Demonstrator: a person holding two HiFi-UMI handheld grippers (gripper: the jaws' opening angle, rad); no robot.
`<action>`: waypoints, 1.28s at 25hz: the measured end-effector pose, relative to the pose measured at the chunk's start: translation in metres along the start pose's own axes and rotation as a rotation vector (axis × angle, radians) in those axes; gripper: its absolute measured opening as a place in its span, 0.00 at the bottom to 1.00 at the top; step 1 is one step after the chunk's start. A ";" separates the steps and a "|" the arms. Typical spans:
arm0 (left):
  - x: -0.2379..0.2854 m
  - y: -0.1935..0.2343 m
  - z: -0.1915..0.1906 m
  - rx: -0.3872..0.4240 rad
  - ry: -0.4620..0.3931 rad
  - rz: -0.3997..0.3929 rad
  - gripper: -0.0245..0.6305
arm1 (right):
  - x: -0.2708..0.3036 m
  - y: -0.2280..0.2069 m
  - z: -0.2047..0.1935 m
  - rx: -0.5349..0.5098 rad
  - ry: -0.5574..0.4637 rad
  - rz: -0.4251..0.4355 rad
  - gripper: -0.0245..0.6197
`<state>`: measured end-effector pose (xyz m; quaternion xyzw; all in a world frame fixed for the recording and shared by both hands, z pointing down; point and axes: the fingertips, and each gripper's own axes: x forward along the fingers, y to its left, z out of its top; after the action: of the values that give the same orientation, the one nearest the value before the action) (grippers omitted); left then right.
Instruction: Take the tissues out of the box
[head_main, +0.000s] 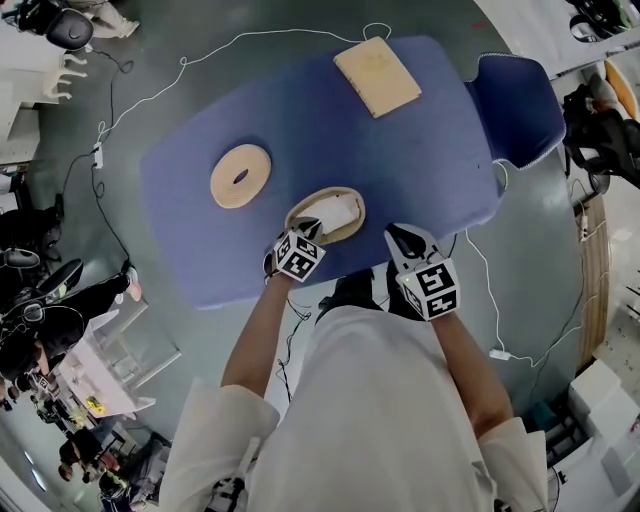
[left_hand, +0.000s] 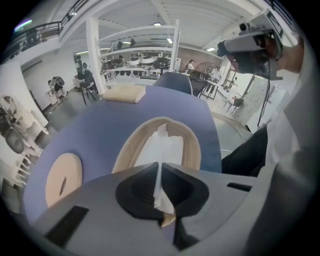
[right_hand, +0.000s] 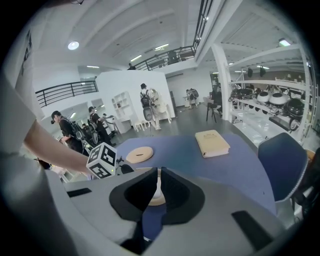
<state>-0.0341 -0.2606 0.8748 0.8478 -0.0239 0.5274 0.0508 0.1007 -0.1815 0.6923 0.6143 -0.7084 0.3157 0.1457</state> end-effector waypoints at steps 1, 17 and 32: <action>-0.005 0.000 0.002 -0.009 -0.013 0.007 0.06 | -0.002 0.000 0.001 -0.002 -0.003 0.001 0.11; -0.092 0.001 0.039 -0.247 -0.264 0.130 0.06 | -0.024 -0.006 0.028 -0.068 -0.052 0.060 0.11; -0.207 0.001 0.081 -0.391 -0.492 0.283 0.06 | -0.037 0.005 0.090 -0.188 -0.119 0.155 0.10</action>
<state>-0.0535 -0.2735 0.6535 0.9120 -0.2536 0.2944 0.1312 0.1196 -0.2091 0.6004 0.5591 -0.7875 0.2213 0.1353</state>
